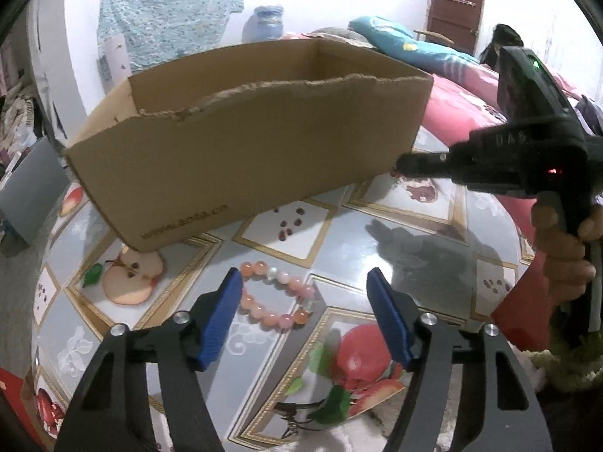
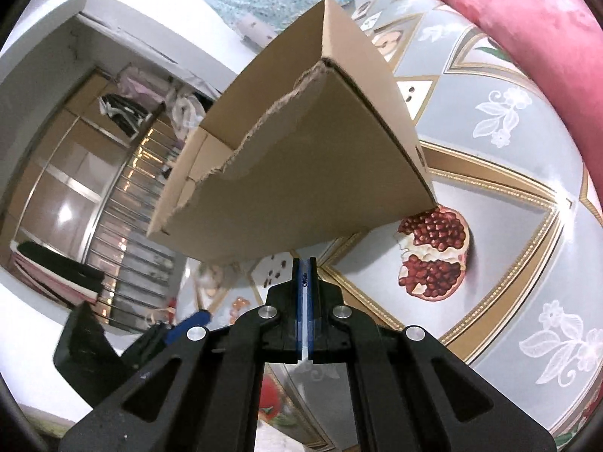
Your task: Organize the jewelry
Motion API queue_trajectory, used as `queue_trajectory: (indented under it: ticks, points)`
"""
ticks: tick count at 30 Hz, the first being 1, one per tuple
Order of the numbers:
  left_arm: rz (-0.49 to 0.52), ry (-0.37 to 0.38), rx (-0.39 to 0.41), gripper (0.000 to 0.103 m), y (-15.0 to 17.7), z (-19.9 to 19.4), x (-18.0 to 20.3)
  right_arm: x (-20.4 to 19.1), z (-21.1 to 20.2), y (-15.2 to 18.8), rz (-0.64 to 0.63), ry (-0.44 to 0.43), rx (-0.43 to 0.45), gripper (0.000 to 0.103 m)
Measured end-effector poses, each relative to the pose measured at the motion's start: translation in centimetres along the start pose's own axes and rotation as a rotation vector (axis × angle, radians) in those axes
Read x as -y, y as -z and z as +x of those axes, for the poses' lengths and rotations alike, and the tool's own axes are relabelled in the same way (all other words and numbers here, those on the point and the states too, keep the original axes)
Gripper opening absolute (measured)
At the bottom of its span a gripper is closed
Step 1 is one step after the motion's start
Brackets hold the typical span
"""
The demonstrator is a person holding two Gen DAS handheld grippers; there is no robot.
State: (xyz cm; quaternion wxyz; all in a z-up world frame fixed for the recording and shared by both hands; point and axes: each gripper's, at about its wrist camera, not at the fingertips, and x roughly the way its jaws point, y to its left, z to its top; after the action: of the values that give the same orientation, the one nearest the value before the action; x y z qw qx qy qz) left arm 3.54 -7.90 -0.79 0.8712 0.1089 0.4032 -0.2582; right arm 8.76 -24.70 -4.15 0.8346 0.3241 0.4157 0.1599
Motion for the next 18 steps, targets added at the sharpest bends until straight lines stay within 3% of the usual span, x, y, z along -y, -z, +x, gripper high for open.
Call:
queue_trajectory:
  ticks: [18]
  points:
    - [-0.002,-0.066,-0.136,0.037,-1.0,3.1,0.5,-1.0,0.0,0.7,-0.066,0.048,-0.019,0.000]
